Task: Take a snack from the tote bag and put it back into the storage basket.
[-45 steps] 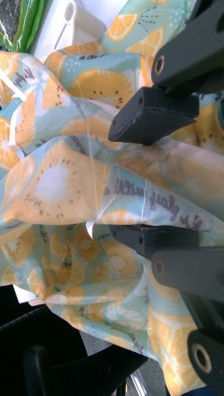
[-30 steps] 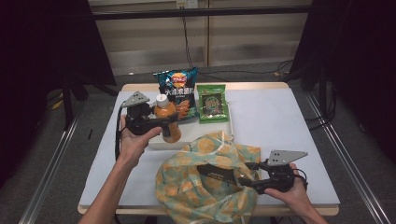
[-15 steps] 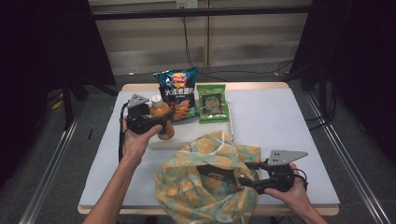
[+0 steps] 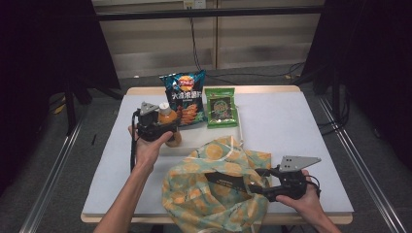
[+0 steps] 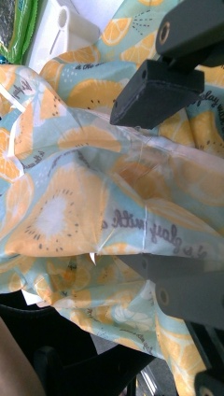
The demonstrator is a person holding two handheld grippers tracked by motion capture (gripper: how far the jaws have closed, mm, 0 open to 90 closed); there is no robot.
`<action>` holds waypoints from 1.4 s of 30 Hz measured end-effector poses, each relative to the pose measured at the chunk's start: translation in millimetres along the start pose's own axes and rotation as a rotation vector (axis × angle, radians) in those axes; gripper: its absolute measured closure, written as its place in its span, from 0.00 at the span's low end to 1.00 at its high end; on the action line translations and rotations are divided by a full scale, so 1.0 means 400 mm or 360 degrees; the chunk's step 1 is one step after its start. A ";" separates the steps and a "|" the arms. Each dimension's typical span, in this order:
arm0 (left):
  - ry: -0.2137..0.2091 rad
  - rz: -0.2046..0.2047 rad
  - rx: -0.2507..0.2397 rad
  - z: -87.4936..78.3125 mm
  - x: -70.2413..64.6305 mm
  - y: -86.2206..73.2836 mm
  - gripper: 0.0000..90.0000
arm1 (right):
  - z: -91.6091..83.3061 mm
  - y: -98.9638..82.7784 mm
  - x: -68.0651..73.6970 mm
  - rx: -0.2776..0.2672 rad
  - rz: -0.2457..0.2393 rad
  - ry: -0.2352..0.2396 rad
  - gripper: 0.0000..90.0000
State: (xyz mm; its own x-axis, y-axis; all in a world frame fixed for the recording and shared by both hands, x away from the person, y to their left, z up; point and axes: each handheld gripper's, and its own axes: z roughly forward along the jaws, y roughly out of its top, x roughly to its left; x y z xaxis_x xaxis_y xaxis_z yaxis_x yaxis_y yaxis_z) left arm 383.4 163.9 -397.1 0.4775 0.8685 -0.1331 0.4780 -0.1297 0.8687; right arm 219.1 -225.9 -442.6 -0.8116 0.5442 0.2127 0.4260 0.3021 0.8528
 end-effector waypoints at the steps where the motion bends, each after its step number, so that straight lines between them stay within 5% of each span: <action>1: -0.0003 -0.0003 0.0002 0.002 0.001 -0.003 0.34 | 0.000 0.000 0.000 0.0000 0.0000 0.0001 0.40; 15: 0.0068 0.0033 -0.0002 0.038 0.000 -0.050 0.34 | 0.001 -0.001 -0.002 -0.0003 0.0009 0.0000 0.40; 27: 0.0098 -0.0027 -0.0007 0.024 -0.008 -0.065 0.33 | 0.002 -0.001 -0.001 -0.0003 0.0005 -0.0004 0.40; 32: 0.0031 0.0002 0.0001 0.024 -0.007 -0.068 0.33 | 0.003 -0.002 0.000 0.0004 0.0001 0.0003 0.40; 35: -0.0053 -0.0043 0.0019 0.025 0.005 -0.069 0.30 | 0.004 -0.003 -0.002 0.0007 0.0011 0.0005 0.40; 42: -0.0145 0.0069 -0.0006 -0.005 0.031 -0.050 0.17 | 0.007 -0.003 -0.003 0.0017 0.0009 0.0016 0.40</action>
State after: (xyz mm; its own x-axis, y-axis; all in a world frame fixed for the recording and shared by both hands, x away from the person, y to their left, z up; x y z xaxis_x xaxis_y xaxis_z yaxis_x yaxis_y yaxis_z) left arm 378.4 178.1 -415.1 0.5628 0.8150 -0.1378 0.4528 -0.1645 0.8763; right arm 220.6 -224.6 -445.3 -0.8132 0.5378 0.2224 0.4348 0.3075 0.8464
